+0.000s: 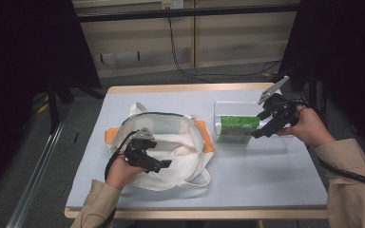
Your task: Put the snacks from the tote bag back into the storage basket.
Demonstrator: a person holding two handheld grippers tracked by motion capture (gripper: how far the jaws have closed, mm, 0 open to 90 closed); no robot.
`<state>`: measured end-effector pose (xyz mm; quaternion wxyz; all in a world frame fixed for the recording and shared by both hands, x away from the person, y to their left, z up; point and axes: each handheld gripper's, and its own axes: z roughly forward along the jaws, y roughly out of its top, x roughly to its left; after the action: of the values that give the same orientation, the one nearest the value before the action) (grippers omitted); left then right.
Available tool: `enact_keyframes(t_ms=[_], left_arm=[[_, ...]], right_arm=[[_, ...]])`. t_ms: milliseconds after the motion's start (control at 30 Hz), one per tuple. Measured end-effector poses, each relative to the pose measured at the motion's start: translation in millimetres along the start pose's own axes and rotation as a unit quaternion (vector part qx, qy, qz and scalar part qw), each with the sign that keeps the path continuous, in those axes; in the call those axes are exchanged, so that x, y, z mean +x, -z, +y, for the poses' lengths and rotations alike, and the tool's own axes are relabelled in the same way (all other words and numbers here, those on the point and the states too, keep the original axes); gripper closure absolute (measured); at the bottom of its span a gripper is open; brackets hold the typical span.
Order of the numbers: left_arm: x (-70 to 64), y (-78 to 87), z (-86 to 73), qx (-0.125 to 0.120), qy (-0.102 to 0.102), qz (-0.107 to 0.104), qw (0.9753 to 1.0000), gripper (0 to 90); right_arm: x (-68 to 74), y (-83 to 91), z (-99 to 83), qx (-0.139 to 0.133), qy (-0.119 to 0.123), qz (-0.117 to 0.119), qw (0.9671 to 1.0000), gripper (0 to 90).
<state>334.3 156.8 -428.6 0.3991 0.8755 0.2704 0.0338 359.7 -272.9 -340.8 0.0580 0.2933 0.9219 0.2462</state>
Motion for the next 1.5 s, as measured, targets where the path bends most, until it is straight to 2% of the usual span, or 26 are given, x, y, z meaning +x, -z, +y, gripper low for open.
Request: enact_keyframes(t_ms=[367,433,667,767,933,967,1167,1333,1500], left_arm=[[-1.4,-3.9,1.4,0.002,-0.002,-0.001,1.0,4.1],[-1.4,-4.2,2.3,0.009,-0.004,-0.002,1.0,4.2],[-2.6,-7.5,3.6,0.002,-0.004,-0.008,1.0,4.2],[-2.8,-7.9,4.9,0.007,-0.008,-0.006,0.9999,4.2],[-3.1,-9.0,6.0,0.01,-0.008,-0.007,0.9999,4.3],[-3.3,-10.3,5.8,0.003,-0.007,-0.01,0.9999,4.3],[-3.7,-11.4,7.1,0.002,-0.007,-0.015,0.9999,4.3],[-3.8,-11.0,8.0,0.007,-0.013,-0.011,0.9998,4.3],[-3.3,-10.9,7.4,0.002,-0.011,-0.011,0.9999,4.2]], right_arm=[[6.4,6.8,-14.2,0.001,-0.017,-0.009,0.9998,17.1],[7.5,7.2,-17.2,0.001,-0.014,-0.01,0.9998,17.1],[13.9,7.5,-27.0,-0.003,-0.015,-0.011,0.9998,16.2],[17.0,7.8,-30.9,0.001,-0.019,-0.017,0.9997,15.7],[20.6,4.0,-39.1,0.005,-0.024,-0.021,0.9995,14.3],[21.3,3.3,-40.4,0.005,-0.024,-0.022,0.9995,14.1],[27.8,-0.7,-46.9,0.008,-0.025,-0.031,0.9992,12.5],[32.0,-6.2,-50.4,0.001,-0.022,-0.021,0.9995,12.1],[38.2,-14.0,-54.6,0.004,-0.023,-0.025,0.9994,10.9]])
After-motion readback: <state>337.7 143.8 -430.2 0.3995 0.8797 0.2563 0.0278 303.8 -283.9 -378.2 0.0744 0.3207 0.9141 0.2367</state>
